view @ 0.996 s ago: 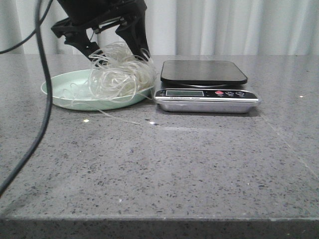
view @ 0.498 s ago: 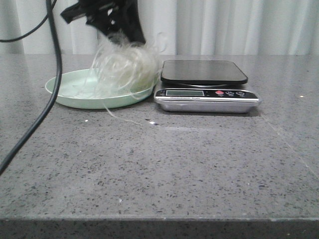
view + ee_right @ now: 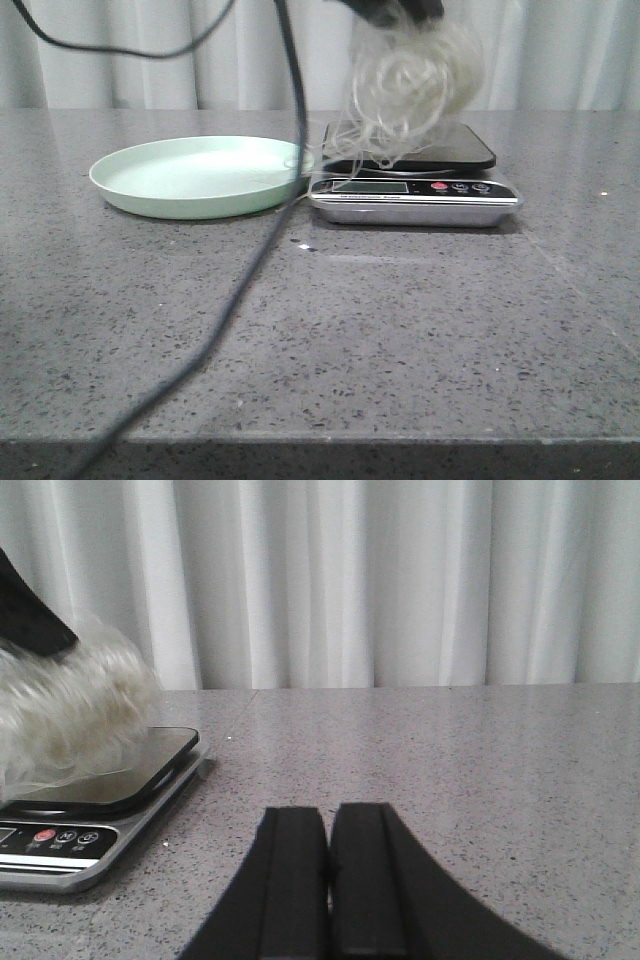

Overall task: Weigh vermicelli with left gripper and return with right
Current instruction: 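Lift the vermicelli with the left gripper and carry it onto the scale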

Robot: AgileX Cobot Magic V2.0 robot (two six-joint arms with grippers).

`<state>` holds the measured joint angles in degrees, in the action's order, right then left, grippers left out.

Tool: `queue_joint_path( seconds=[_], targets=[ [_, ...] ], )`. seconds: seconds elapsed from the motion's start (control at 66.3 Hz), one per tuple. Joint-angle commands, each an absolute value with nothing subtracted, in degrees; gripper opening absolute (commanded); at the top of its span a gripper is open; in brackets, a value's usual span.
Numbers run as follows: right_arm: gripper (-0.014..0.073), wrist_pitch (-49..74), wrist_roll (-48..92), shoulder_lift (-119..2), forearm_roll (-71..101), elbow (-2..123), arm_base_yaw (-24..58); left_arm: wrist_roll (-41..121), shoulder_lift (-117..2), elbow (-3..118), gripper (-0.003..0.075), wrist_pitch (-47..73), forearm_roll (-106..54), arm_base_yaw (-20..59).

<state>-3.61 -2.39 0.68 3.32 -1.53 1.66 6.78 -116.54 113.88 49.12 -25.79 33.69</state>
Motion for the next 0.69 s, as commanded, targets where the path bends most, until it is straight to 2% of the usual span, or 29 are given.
queue_joint_path(
  seconds=[0.0,0.091,0.181,0.196,0.211,0.226,0.272,0.287,0.302,0.317,0.332,0.347,0.362,0.377,0.438,0.498,0.679],
  targets=[
    [0.0165,-8.31,-1.97,1.52,3.35,-1.12,1.58,5.86,-115.10,116.13,0.0129,44.71,-27.98,33.99],
    [0.0165,-8.31,-1.97,1.52,3.35,-1.12,1.58,5.86,-115.49,116.13,0.0141,45.37,-27.98,33.70],
    [0.0165,-8.31,-1.97,1.52,3.35,-1.12,1.58,5.86,-115.59,116.13,0.0208,45.47,-27.98,33.33],
    [0.0165,-8.31,-1.97,1.52,3.35,-1.12,1.58,5.86,-115.59,116.13,0.0246,45.47,-28.12,33.27],
    [0.0165,-8.31,-1.97,1.52,3.35,-1.12,1.58,5.86,-115.59,116.13,0.0246,45.47,-28.12,33.27],
    [0.0165,-8.31,-1.97,1.52,3.35,-1.12,1.58,5.86,-115.45,116.13,0.0291,45.47,-28.12,33.18],
    [0.0165,-8.31,-1.97,1.52,3.35,-1.12,1.58,5.86,-115.45,116.13,0.0342,45.60,-28.21,33.02],
    [0.0165,-8.31,-1.97,1.52,3.35,-1.12,1.58,5.86,-115.36,116.13,0.0394,45.88,-28.21,32.85],
    [0.0165,-8.31,-1.97,1.52,3.35,-1.12,1.58,5.86,-115.36,116.13,0.0394,45.98,-28.21,32.71],
    [0.0165,-8.31,-1.97,1.52,3.35,-1.12,1.58,5.86,-115.33,116.13,0.0447,46.27,-28.51,32.60],
    [0.0165,-8.31,-1.97,1.52,3.35,-1.12,1.58,5.86,-115.33,116.13,0.0447,46.27,-28.51,32.60],
    [0.0165,-8.31,-1.97,1.52,3.35,-1.12,1.58,5.86,-115.33,116.40,0.0496,46.74,-28.64,32.48],
    [0.0165,-8.31,-1.97,1.52,3.35,-1.12,1.58,5.86,-115.33,116.40,0.0496,46.74,-28.61,32.44],
    [0.0165,-8.31,-1.97,1.52,3.35,-1.12,1.58,5.86,-115.33,116.74,0.0539,47.45,-28.61,32.21],
    [0.0165,-8.31,-1.97,1.52,3.35,-1.12,1.58,5.86,-115.33,117.97,0.0598,49.24,-28.80,31.70],
    [0.0165,-8.31,-1.97,1.52,3.35,-1.12,1.58,5.86,-115.22,119.38,0.0614,50.47,-29.07,31.07],
    [0.0165,-8.31,-1.97,1.52,3.35,-1.12,1.58,6.64,-112.45,124.33,0.0598,54.88,-28.97,29.69]
  ],
)
